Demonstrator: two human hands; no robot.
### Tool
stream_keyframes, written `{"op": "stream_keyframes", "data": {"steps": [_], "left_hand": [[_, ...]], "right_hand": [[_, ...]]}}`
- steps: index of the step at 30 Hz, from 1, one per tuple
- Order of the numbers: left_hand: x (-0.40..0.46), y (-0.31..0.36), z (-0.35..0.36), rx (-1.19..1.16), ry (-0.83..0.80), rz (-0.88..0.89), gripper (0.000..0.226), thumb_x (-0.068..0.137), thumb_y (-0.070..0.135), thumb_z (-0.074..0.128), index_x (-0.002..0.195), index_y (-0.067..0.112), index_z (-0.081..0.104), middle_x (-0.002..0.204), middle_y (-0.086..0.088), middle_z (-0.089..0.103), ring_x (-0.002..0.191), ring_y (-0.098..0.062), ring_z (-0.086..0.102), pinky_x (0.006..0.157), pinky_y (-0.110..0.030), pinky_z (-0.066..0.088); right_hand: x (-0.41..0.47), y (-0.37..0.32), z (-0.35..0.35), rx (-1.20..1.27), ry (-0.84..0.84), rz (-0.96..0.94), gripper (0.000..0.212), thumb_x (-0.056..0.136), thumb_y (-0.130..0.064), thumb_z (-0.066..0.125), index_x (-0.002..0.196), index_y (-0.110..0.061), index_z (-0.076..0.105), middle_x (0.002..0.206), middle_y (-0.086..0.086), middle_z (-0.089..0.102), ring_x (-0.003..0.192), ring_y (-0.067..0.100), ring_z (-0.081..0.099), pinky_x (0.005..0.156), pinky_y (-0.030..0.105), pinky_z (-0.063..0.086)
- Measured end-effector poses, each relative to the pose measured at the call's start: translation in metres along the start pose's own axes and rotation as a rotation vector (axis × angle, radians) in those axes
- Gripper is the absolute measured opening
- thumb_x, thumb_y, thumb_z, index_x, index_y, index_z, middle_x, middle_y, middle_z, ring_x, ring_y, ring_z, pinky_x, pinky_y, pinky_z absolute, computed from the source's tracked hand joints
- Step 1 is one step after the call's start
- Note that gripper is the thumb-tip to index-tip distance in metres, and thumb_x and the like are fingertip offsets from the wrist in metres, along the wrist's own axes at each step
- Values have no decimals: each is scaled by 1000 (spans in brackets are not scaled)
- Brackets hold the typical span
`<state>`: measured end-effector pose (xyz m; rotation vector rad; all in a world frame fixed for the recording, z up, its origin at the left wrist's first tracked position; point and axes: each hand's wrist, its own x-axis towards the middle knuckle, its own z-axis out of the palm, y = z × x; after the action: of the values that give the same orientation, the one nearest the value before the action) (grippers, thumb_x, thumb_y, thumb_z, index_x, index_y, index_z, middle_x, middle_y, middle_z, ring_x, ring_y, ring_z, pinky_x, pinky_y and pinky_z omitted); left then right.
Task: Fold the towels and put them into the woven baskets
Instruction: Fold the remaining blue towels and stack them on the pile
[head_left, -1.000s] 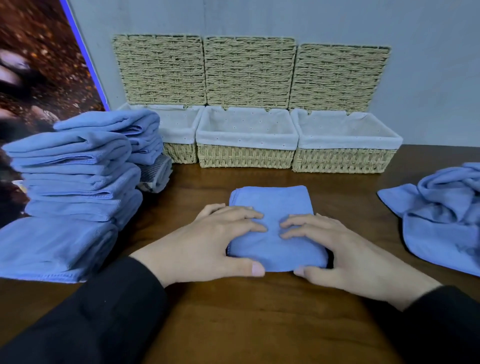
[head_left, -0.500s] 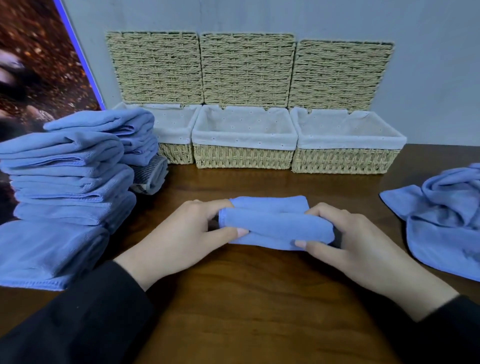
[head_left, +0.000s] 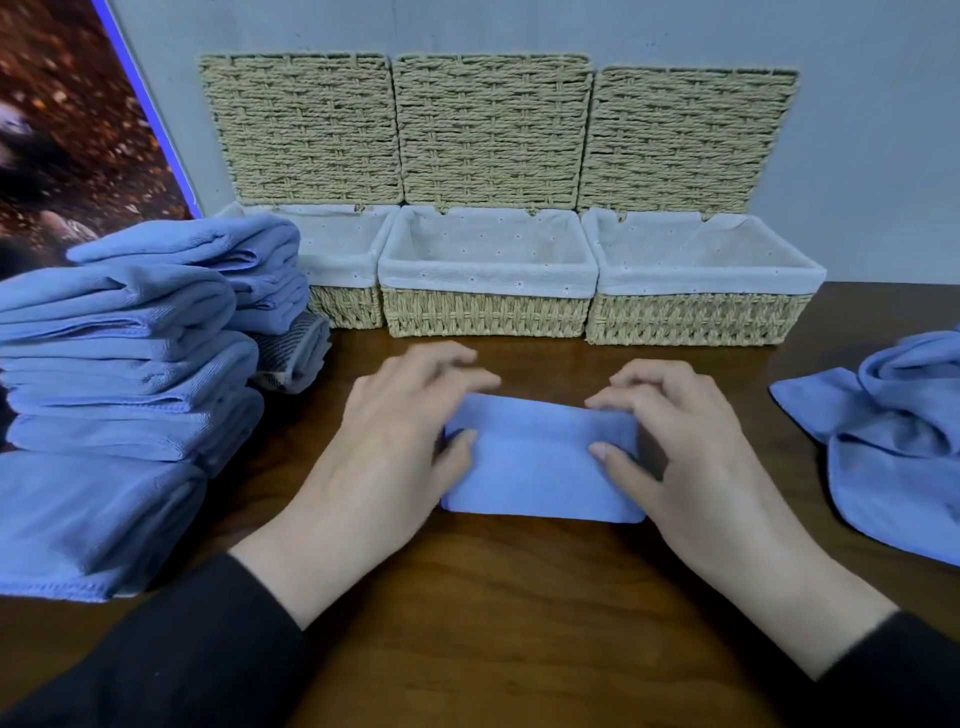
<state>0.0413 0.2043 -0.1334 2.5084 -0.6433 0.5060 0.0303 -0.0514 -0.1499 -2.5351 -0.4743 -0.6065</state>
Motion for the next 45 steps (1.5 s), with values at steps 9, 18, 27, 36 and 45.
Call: {"op": "stream_keyframes", "data": {"steps": [9,18,27,36,45], "left_hand": [[-3,6,8,172,-516,25,83,87,79,22,160,41,8,164,30,-4,144,16,-17,126,-34,-4],[-1,2,14,133,-485,18,80,91,70,51,158,42,19,163,31,9,146,15,-8,126,-36,-3],[-1,-16,11,-315,-313,-152,47,85,39,78,125,44,53,130,22,60,116,2,54,102,-30,47],[-8,-9,1,-784,-102,-421,63,89,46,73,140,47,37,125,21,58,104,7,62,93,-24,55],[-44,12,-33,-842,161,-328,65,93,34,72,144,51,35,125,13,65,109,-1,65,90,-21,55]], "right_hand": [[-6,9,-5,108,-411,-38,56,100,-58,32,153,-38,38,156,-38,25,148,-15,11,125,33,15],[-1,7,-10,70,-535,30,89,74,-74,64,151,-54,24,152,-50,13,142,-24,0,121,20,8],[2,-4,-15,228,-338,240,51,74,-58,71,116,-65,43,116,-47,48,101,-17,54,74,22,48],[-3,-33,-5,654,-103,449,20,96,-31,66,116,-32,67,106,-20,75,98,2,72,84,30,58],[-17,-87,2,1125,48,674,26,100,-26,59,118,-13,71,117,7,75,104,27,72,95,52,54]]}}
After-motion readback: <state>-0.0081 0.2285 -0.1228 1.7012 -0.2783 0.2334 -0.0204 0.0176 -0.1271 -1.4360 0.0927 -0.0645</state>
